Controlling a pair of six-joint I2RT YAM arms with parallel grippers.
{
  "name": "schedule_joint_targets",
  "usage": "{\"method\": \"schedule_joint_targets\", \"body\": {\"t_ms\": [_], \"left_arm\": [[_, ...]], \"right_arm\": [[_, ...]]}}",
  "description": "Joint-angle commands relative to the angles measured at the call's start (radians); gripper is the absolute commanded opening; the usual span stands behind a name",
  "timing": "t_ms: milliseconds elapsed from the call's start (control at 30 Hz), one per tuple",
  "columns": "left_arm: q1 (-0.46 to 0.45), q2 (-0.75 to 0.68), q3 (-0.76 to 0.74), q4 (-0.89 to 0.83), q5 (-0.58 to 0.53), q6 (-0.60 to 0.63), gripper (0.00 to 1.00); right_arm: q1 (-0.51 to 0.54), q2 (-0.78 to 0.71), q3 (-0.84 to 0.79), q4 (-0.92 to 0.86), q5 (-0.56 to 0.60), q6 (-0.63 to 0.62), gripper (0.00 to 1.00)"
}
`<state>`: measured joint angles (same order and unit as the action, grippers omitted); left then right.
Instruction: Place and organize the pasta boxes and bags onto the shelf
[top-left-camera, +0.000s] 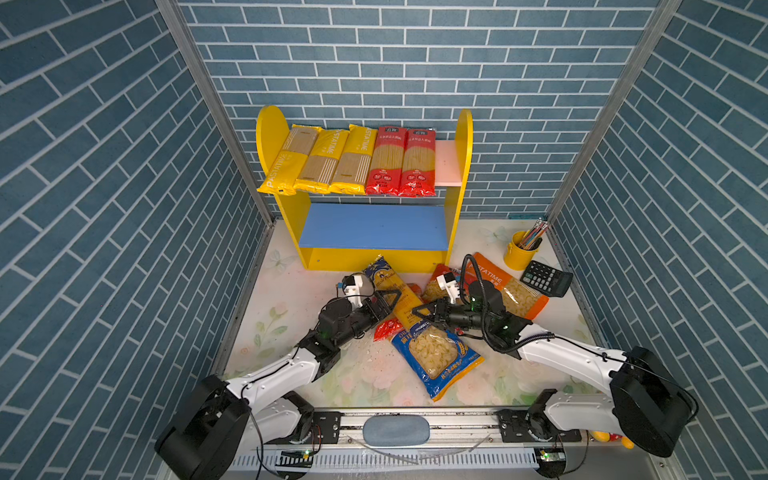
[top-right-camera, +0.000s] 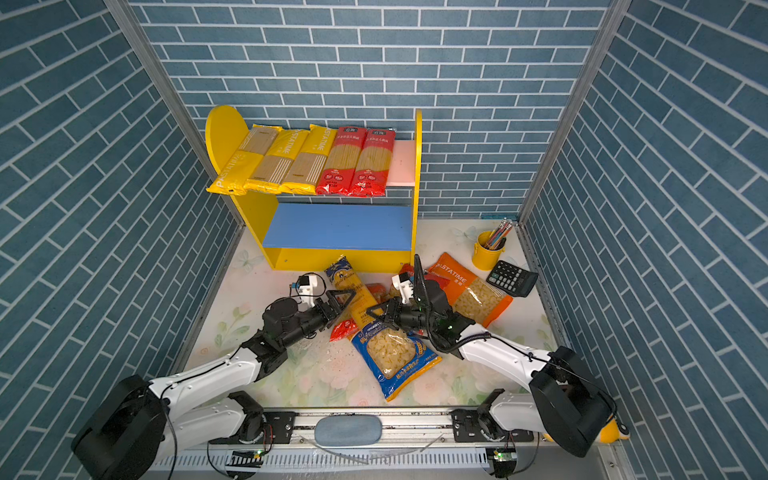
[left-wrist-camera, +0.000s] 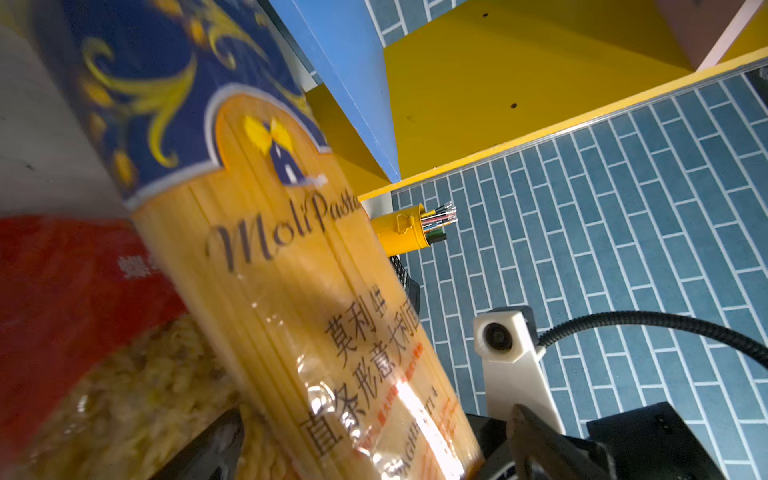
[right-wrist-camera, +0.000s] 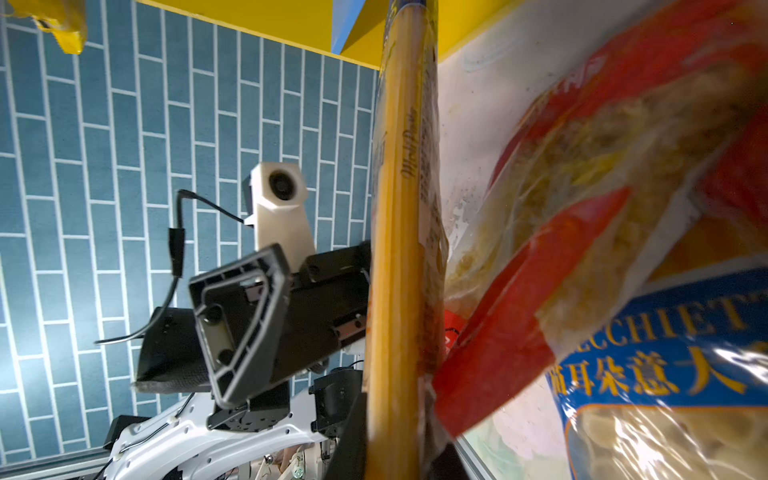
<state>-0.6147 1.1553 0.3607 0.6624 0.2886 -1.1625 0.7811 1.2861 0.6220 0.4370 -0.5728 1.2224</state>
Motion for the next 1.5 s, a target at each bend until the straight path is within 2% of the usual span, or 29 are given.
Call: {"method": "schedule_joint_targets", "body": {"t_ms": [0,67,167,333,467,667,800,900,967,1033,1067,1100,1167,1233,1300,1467], "left_arm": [[-0.024,0.063,0.025,0.116,-0.027,0.015,0.99],[-0.027,0.120,0.046,0.174,-0.025,0.012,0.97],[-0.028,0.195,0.089,0.279,-0.017,-0.001,0.88],[-0.027,0.224,0.119,0.339,0.004,-0.004,0.60],[-0.026,0.167,0.101,0.287,-0.001,0.022,0.44],[-0.027,0.063,0.117,0.200,-0.023,0.056,0.32],[-0.027,0.032,0.124,0.205,-0.041,0.055,0.26],[-0.029,0.025,0.125,0.210,-0.051,0.055,0.25],[-0.027,0.024,0.139,0.147,-0.030,0.069,0.28],[-0.019,-0.011,0.178,-0.026,0.001,0.140,0.39],[-0.019,-0.041,0.216,-0.177,0.007,0.205,0.47],[-0.020,-0.066,0.263,-0.336,-0.001,0.282,0.54],[-0.023,-0.085,0.316,-0.509,-0.011,0.375,0.62],[-0.026,-0.080,0.315,-0.535,-0.005,0.384,0.65],[-0.039,-0.045,0.291,-0.477,0.019,0.350,0.68],[-0.097,0.051,0.269,-0.366,0.004,0.324,0.69]], "right_arm": [[0.013,-0.027,0.057,0.347,-0.037,-0.009,0.17],[0.014,-0.025,0.056,0.324,-0.045,-0.009,0.17],[0.015,-0.028,0.046,0.275,-0.052,-0.015,0.19],[0.014,-0.081,0.002,0.084,-0.019,-0.071,0.44],[0.003,-0.138,-0.043,-0.039,0.005,-0.115,0.55],[-0.027,-0.187,-0.081,-0.087,-0.008,-0.122,0.62],[-0.003,-0.189,-0.081,-0.061,-0.013,-0.101,0.66],[0.019,-0.208,-0.093,-0.098,0.029,-0.104,0.69],[0.021,-0.218,-0.113,-0.120,0.065,-0.102,0.69],[0.021,-0.243,-0.123,-0.183,0.127,-0.112,0.69],[0.020,-0.271,-0.119,-0.250,0.174,-0.124,0.69],[0.011,-0.294,-0.099,-0.363,0.230,-0.149,0.68],[-0.030,-0.300,-0.033,-0.614,0.306,-0.204,0.67],[-0.085,-0.279,-0.004,-0.729,0.292,-0.263,0.67],[-0.120,-0.258,0.016,-0.770,0.258,-0.326,0.68],[-0.137,-0.097,0.140,-0.877,0.217,-0.499,0.71]]}}
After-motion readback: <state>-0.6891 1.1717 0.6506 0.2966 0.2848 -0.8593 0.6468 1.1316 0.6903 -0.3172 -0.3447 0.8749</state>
